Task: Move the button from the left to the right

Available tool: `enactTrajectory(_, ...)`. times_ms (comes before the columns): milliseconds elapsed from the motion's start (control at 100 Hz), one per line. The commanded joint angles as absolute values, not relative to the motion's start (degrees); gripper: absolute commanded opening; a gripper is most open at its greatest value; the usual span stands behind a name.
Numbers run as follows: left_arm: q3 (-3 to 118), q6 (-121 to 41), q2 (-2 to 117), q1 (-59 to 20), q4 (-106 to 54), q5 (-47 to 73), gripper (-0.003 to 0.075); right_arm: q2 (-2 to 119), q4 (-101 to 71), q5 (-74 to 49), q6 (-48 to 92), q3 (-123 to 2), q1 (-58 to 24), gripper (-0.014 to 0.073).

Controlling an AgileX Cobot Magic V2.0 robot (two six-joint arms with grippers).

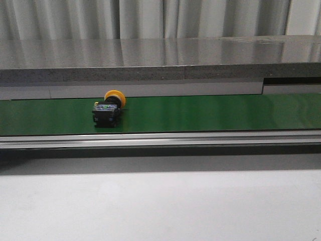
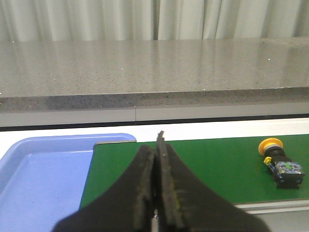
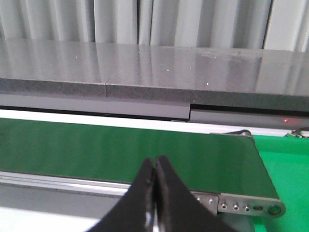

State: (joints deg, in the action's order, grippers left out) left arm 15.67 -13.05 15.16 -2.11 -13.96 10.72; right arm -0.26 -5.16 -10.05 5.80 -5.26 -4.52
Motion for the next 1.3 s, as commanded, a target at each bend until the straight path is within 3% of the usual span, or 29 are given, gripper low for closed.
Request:
enactTrajectory(0, 17.23, -13.03, 15.65, -2.64, -14.67, 6.27, -0.0020, 2.72, -4.73, -8.53, 5.88, -10.64, -4.44, -0.0067)
enactTrajectory(550, 17.23, -13.03, 15.65, -2.64, -14.67, 6.27, -0.0020, 35.63, -6.99, -41.11, 5.88, -38.68, -4.44, -0.0067)
enactTrajectory(990, 17.23, -13.03, 15.65, -2.64, -14.67, 6.27, -0.0020, 46.69, -15.51, -41.88, 5.88, -42.31, -4.44, -0.0057)
enactTrajectory(1130, 17.23, -13.03, 15.65, -2.64, -14.67, 6.27, -0.0020, 46.89, -15.51, -41.77, 5.88, -42.31, -4.44, 0.0090)
enactTrajectory(1290, 17.23, -13.03, 15.65, -2.64, -14.67, 6.27, -0.0020, 46.89, -15.51, -41.89, 5.88, -42.31, -4.44, 0.0419)
